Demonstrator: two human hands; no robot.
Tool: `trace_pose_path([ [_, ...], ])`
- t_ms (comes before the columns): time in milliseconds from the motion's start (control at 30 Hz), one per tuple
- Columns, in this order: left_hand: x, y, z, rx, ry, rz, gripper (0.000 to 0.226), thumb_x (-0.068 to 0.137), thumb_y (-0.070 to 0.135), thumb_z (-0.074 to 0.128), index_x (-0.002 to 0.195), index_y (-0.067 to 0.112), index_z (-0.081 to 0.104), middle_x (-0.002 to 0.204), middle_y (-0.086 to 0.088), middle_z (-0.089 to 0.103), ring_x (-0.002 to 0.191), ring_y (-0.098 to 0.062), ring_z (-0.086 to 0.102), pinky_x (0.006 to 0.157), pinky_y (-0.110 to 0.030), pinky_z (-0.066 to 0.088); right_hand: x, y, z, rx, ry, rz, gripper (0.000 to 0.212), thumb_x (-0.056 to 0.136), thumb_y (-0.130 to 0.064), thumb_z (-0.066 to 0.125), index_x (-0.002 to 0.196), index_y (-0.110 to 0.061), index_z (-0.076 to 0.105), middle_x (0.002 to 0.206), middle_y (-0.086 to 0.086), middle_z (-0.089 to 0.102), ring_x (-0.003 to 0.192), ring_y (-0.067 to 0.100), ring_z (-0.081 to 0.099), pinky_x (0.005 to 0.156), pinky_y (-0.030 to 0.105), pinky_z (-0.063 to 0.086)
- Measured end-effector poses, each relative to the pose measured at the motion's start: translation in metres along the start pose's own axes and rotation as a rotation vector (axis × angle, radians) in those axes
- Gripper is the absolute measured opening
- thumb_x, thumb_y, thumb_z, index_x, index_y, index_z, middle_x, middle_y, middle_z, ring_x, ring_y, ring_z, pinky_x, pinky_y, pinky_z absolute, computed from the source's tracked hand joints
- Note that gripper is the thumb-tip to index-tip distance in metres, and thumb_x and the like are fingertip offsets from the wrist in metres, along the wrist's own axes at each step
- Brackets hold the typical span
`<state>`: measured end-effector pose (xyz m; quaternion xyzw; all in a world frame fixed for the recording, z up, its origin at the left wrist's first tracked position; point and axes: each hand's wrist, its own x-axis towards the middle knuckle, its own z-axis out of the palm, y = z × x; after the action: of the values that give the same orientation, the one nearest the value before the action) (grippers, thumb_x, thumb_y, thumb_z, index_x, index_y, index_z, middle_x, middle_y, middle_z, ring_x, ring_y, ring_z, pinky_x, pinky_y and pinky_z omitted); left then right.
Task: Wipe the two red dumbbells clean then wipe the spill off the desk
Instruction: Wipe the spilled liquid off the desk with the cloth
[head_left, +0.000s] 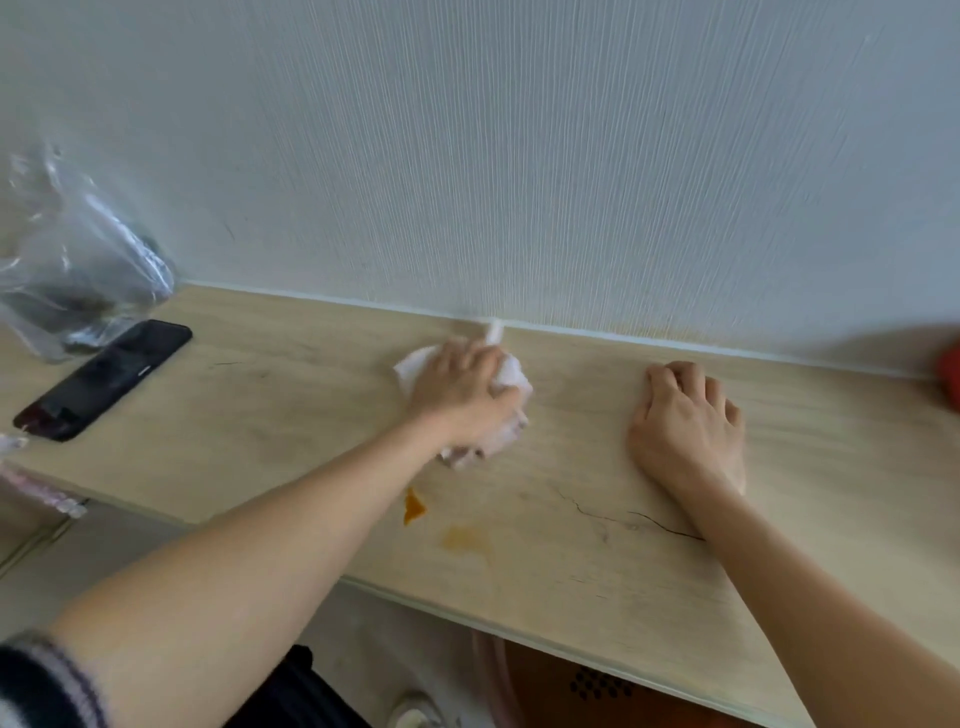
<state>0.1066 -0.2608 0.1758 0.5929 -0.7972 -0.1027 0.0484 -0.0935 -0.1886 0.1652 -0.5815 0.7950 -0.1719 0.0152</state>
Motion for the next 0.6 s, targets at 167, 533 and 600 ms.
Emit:
trace_pose_path([
  [167, -0.014, -0.042, -0.018, -0.006, -0.118, 0.14, 0.054, 0.097, 0.04, 0.032, 0.148, 0.031, 0.018, 0.159, 0.006, 0.004, 0.146, -0.014, -0.002, 0.115, -0.029, -0.001, 0.0, 0.002, -0.002, 0.003, -0.012, -0.01, 0.035, 0.091, -0.02, 0.035, 0.124, -0.017, 0.048, 0.133, 0.003, 0.04, 0.124, 0.027, 0.035, 0.103, 0.039, 0.025],
  [533, -0.091, -0.038, -0.001, -0.051, -0.055, 0.068, 0.063, 0.083, 0.044, 0.018, 0.145, 0.032, 0.021, 0.159, 0.003, 0.009, 0.146, -0.016, -0.004, 0.118, -0.036, 0.0, 0.002, 0.005, -0.002, 0.155, -0.022, 0.024, 0.037, 0.091, -0.016, 0.037, 0.124, -0.014, 0.054, 0.135, 0.007, 0.044, 0.124, 0.03, 0.036, 0.103, 0.039, 0.026],
  [600, -0.108, 0.001, 0.008, -0.034, -0.075, 0.152, 0.057, 0.091, 0.042, 0.019, 0.147, 0.031, 0.018, 0.159, 0.005, 0.004, 0.146, -0.015, -0.006, 0.117, -0.034, -0.003, 0.002, 0.008, -0.01, 0.334, -0.03, 0.052, 0.04, 0.092, -0.013, 0.038, 0.129, -0.013, 0.053, 0.139, 0.007, 0.043, 0.127, 0.029, 0.036, 0.105, 0.037, 0.028],
])
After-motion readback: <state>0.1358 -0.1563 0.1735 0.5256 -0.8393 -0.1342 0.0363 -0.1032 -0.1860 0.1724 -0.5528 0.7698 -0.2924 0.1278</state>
